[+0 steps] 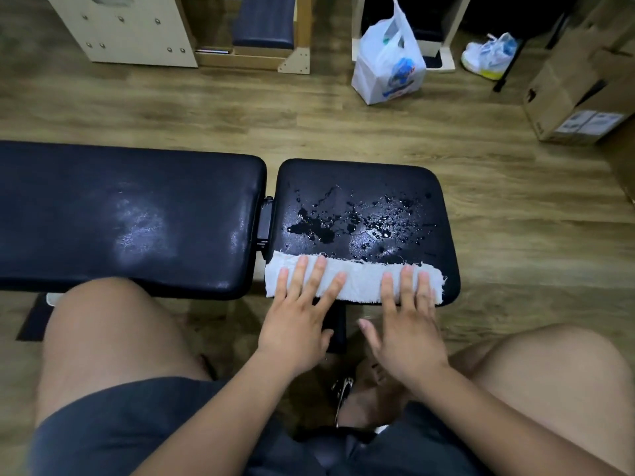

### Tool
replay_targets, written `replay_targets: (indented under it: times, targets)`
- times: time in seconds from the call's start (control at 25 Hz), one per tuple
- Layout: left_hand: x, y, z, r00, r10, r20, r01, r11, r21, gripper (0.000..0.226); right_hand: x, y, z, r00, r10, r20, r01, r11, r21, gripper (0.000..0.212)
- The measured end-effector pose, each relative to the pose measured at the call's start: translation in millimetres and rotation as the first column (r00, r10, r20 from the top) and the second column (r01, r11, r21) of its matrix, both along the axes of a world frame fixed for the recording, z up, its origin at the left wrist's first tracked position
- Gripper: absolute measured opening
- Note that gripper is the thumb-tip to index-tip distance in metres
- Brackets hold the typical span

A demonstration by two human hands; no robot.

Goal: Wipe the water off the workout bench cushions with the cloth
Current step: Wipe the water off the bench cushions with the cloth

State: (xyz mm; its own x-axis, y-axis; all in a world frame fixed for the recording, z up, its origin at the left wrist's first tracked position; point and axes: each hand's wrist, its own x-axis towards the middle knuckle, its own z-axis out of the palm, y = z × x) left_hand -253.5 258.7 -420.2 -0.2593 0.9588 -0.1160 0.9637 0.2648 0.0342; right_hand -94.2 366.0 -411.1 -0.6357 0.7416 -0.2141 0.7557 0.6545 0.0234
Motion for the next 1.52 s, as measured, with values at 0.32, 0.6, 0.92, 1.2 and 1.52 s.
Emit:
replay_targets:
  times: [0.32, 0.6, 0.92, 1.2, 1.52]
  targets:
    - [-38.5, -24.9, 2.0, 0.973, 0.233, 0.002, -0.232, 0.972, -0.028, 0.09, -90.6, -35.0, 4.8, 0.95, 0.261, -0.169, -0.277, 0.957, -0.084, 0.085]
    - [25.9, 39.1, 12.9, 0.998, 0.043, 0.04, -0.041, 0.997, -0.071, 0.106, 8.9, 30.2, 3.4, 0.991, 0.116, -0.064, -0.116, 0.993, 0.01, 0.089]
    - [67.6, 82.0, 17.2, 0.997, -0.039, 0.067, 0.049, 0.987, -0.152, 0.108, 53.1, 58.8, 8.1, 0.992, -0.125, 0.0, 0.124, 0.99, -0.073, 0.097]
    - [-4.9, 14.5, 10.5, 0.996, 0.081, 0.029, -0.078, 0.991, -0.108, 0.09, -35.0, -7.4, 5.8, 0.99, 0.099, -0.101, -0.101, 0.995, -0.017, 0.102]
    - [-45.3, -15.4, 5.5, 0.976, 0.148, 0.161, -0.176, 0.969, 0.175, 0.069, -76.8, -16.9, -1.7, 0.9, 0.34, -0.274, -0.317, 0.94, 0.124, 0.055]
